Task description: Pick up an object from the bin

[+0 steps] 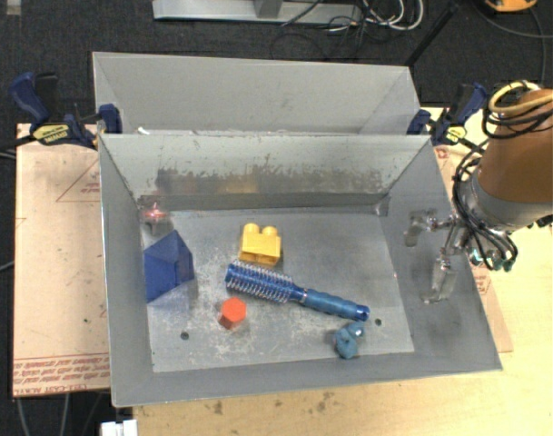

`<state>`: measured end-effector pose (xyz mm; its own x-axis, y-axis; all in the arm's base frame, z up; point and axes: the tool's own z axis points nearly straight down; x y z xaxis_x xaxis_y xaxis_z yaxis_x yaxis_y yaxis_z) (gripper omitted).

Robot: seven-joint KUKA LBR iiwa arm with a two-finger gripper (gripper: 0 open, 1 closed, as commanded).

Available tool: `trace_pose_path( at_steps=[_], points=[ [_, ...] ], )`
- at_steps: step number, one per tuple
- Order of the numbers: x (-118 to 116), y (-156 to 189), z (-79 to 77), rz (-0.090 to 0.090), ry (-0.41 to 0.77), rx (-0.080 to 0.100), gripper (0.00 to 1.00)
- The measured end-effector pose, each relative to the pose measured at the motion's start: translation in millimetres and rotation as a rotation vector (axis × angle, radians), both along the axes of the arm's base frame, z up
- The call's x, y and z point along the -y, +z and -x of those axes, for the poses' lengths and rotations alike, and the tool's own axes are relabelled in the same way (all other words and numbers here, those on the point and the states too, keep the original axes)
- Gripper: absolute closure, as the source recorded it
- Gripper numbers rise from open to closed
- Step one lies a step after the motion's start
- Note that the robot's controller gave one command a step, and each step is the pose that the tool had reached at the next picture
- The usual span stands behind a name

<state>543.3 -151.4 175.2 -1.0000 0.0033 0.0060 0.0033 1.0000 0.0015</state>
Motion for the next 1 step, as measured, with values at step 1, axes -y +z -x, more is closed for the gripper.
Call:
trace_pose_path(
  at_steps=[1],
  points=[
    [-105.3, -108.9, 7.5, -0.004, 0.086, 0.002, 0.00]
  ],
)
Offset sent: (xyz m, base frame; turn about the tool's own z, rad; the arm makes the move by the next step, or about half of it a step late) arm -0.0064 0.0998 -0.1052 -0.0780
